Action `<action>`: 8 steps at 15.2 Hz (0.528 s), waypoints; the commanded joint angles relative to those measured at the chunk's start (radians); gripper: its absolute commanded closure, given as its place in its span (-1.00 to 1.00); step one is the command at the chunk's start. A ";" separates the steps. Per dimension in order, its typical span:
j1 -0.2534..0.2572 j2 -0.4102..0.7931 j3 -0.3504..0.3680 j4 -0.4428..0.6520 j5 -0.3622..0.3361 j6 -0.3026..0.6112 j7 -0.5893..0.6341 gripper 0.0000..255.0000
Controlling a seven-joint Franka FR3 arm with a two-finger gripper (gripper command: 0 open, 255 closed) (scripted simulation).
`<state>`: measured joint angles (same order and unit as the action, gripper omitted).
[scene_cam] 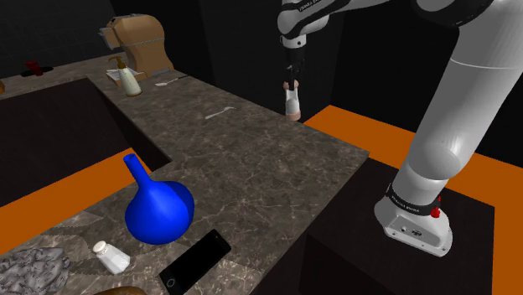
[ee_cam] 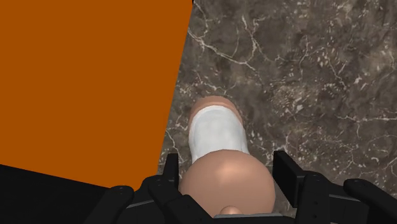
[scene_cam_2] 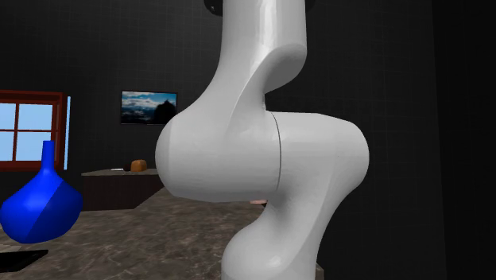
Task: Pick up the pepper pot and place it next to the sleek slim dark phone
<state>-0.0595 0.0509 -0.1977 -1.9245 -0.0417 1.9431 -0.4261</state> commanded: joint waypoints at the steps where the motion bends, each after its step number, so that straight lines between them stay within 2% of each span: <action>1: 0.001 -0.006 0.001 0.019 -0.001 -0.025 0.001 1.00; 8: 0.002 -0.020 0.001 0.096 -0.003 -0.117 -0.001 1.00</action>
<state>-0.0587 0.0334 -0.1974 -1.8395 -0.0439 1.8409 -0.4285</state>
